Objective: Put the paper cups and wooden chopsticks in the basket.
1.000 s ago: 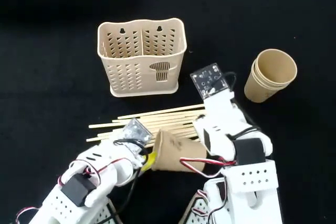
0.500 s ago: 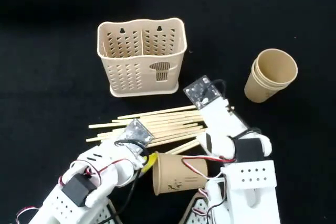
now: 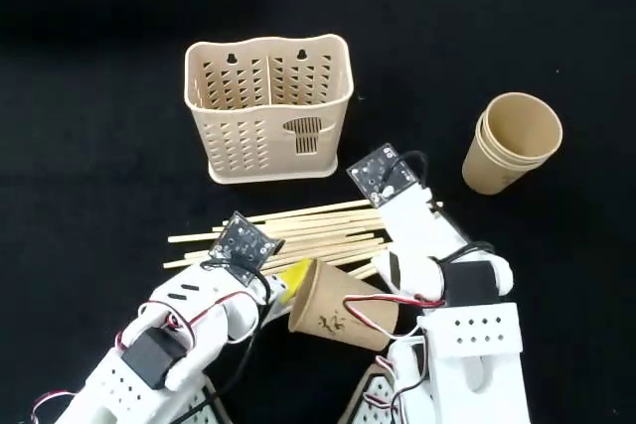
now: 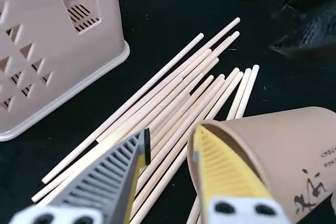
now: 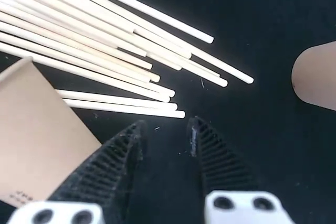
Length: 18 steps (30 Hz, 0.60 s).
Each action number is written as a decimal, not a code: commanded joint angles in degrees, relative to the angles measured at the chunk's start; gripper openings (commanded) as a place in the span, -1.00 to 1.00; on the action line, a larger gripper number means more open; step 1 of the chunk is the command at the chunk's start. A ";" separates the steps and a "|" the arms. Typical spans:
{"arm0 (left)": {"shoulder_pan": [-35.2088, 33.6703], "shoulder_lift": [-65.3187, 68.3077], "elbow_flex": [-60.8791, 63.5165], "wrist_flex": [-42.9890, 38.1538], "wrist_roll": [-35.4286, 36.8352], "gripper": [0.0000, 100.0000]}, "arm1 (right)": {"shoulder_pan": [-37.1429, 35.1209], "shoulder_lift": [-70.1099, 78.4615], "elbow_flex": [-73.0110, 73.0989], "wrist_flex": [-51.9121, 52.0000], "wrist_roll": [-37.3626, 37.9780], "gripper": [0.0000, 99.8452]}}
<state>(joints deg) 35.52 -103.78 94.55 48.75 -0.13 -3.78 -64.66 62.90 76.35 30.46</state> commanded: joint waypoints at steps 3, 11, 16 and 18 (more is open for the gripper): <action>5.93 -0.44 -0.92 -0.88 0.53 -0.67 | 0.88 -0.66 -0.48 -1.14 0.44 -0.72; 6.11 -0.44 -8.48 8.88 -1.32 -0.67 | 0.88 -0.66 -0.48 -1.14 0.44 -0.72; 4.09 -0.44 -15.52 15.82 -1.67 -0.60 | 0.88 -0.66 -0.48 -1.05 0.44 -0.72; 5.32 -0.44 -15.43 17.76 -1.58 -0.52 | 0.88 -0.66 -0.48 -0.97 0.35 -0.72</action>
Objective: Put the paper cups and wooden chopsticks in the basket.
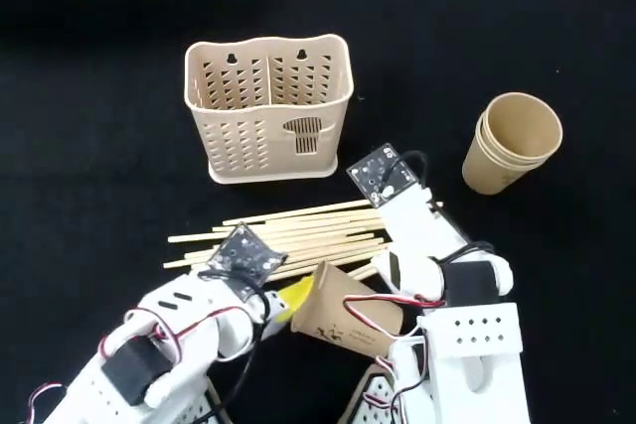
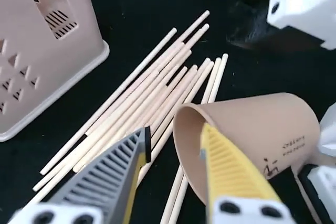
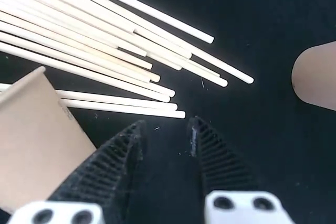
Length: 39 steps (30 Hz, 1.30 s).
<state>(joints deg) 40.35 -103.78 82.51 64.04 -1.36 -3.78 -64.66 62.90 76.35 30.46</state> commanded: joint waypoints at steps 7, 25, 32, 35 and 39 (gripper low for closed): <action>9.80 -0.44 -2.07 7.30 -0.62 -0.50 | 0.88 -0.66 -0.48 -1.05 0.35 -0.72; 10.15 -0.44 8.48 -9.93 -0.26 -0.59 | 0.88 -0.66 -0.48 -0.70 0.35 -0.72; 6.73 -0.44 9.10 -12.57 4.57 -0.62 | 0.88 -0.66 -0.40 -0.70 0.35 -0.72; 6.20 -0.44 10.24 -11.96 6.68 -0.60 | 0.88 -0.66 -0.40 -0.70 0.35 -0.72; 5.58 -0.44 6.02 -6.24 7.82 -0.59 | 0.88 -0.66 -0.40 -0.70 0.35 -0.72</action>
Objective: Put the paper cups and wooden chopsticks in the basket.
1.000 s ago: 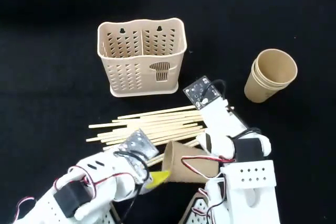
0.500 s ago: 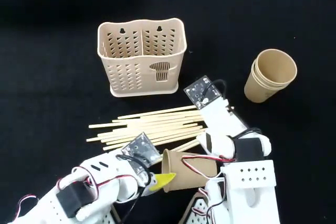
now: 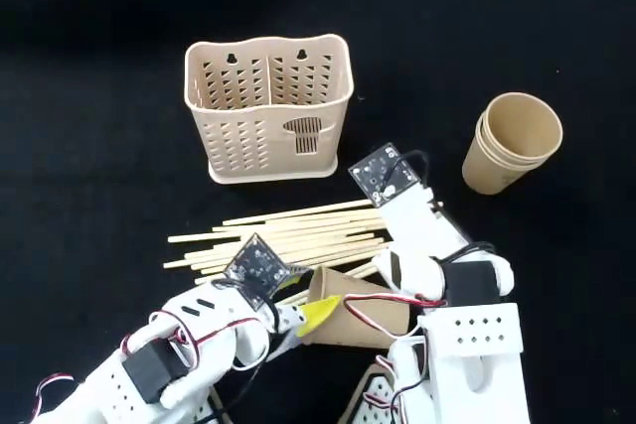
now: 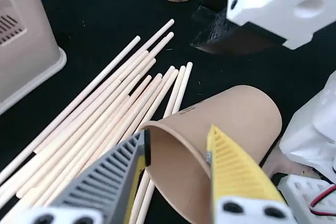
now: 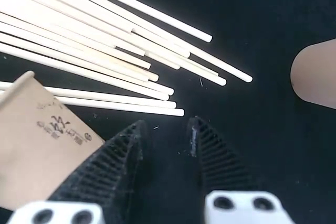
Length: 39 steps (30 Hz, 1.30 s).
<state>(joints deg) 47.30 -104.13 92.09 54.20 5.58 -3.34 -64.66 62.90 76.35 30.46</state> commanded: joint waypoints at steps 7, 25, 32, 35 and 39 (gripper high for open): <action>0.40 -0.09 -6.46 10.55 1.76 -0.51 | 0.44 -0.66 -0.40 -0.70 0.35 -0.72; 6.11 -0.09 -8.40 7.47 -1.85 -0.87 | 0.44 -0.66 -0.40 -0.70 0.35 -0.72; 6.11 -0.09 -13.76 7.56 -1.58 -0.91 | 0.44 -0.66 -0.48 -0.97 0.35 -0.72; 6.11 -0.09 -12.88 7.47 -1.85 -0.91 | 0.44 -0.66 -0.92 -1.14 0.09 -0.71; 6.11 -0.09 -10.95 7.12 -2.02 -0.91 | 0.00 -0.57 -4.53 -1.14 -4.48 -0.71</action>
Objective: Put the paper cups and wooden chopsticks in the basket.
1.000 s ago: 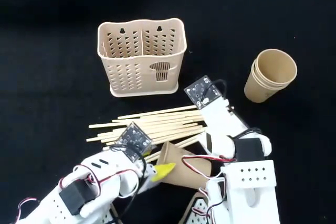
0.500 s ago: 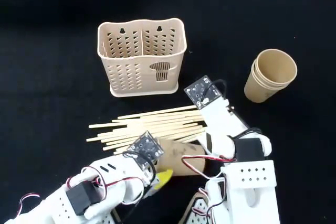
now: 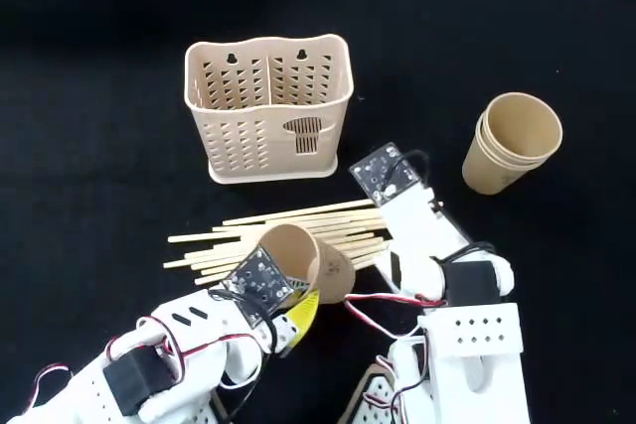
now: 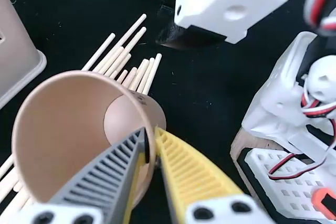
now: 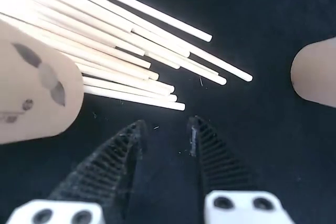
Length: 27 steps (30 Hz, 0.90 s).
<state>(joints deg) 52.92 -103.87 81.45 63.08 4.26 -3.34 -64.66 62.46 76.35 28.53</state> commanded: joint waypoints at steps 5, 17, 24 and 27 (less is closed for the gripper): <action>0.48 -0.26 1.71 -5.98 -5.89 -0.91 | -1.14 -0.22 -8.92 -0.62 -6.15 -0.71; 3.21 -0.35 8.13 -6.42 -15.47 -0.91 | -21.19 -0.22 -12.53 0.70 -16.26 -0.51; 6.02 -0.26 7.78 -6.68 -19.08 -0.91 | -21.63 -0.22 -12.97 -2.99 -22.51 -0.51; 6.11 -0.26 6.81 -6.51 -20.57 -0.91 | -21.63 -0.22 -12.53 -4.13 -25.23 -0.51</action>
<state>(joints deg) 58.20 -103.78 89.80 57.71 -14.73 -24.18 -64.66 52.70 73.89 5.58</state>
